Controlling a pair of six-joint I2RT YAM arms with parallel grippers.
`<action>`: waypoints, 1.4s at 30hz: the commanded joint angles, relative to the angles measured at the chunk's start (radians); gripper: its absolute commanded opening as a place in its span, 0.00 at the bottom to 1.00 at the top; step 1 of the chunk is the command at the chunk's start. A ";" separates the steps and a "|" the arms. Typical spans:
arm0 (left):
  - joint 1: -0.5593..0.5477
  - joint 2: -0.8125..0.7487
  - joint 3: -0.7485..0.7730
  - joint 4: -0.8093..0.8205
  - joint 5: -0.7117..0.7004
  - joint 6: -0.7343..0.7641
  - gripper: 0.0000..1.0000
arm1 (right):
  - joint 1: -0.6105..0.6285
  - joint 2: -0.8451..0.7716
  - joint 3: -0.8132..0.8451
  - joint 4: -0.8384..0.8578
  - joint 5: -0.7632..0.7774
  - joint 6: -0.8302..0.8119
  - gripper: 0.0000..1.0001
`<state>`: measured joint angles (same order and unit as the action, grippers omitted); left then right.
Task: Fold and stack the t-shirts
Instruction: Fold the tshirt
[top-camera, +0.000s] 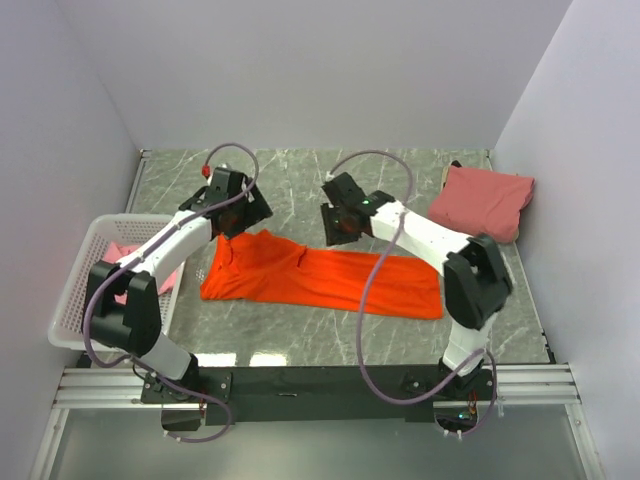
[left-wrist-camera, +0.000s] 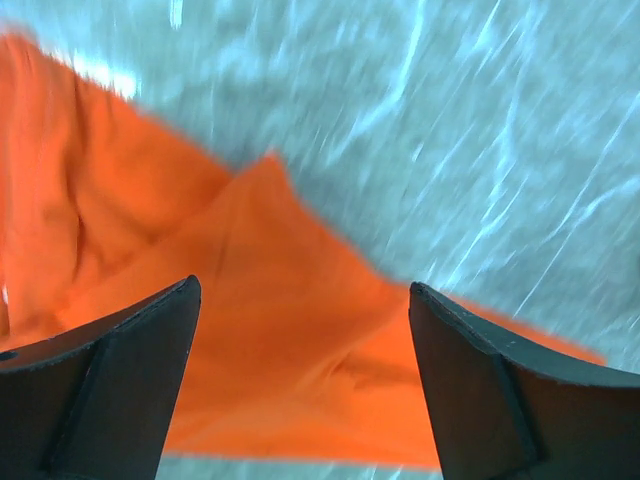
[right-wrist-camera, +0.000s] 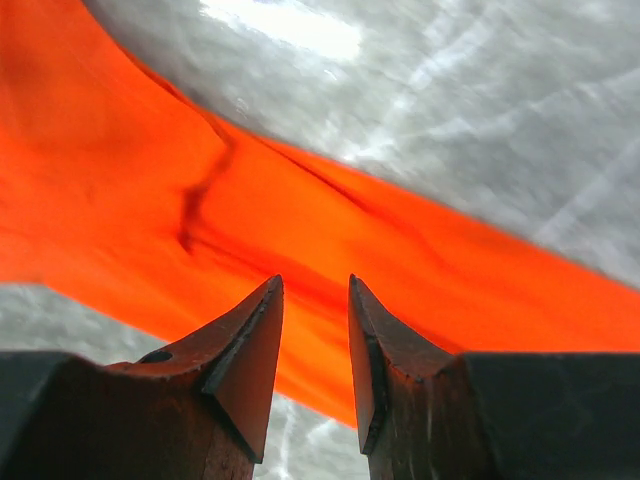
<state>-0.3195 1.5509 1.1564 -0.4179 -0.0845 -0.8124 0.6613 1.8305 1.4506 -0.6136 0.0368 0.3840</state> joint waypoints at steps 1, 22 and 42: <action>-0.024 -0.049 -0.073 -0.102 0.077 -0.033 0.91 | -0.044 -0.097 -0.146 -0.015 0.040 -0.016 0.40; -0.052 0.316 -0.013 -0.096 0.045 0.100 0.92 | -0.147 -0.045 -0.420 0.026 -0.034 0.042 0.39; -0.004 0.755 0.742 -0.378 0.106 0.427 0.91 | -0.065 -0.097 -0.480 -0.008 -0.257 0.135 0.38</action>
<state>-0.3405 2.2482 1.8370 -0.8028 0.0074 -0.4694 0.5743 1.6997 0.9924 -0.5613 -0.1490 0.4953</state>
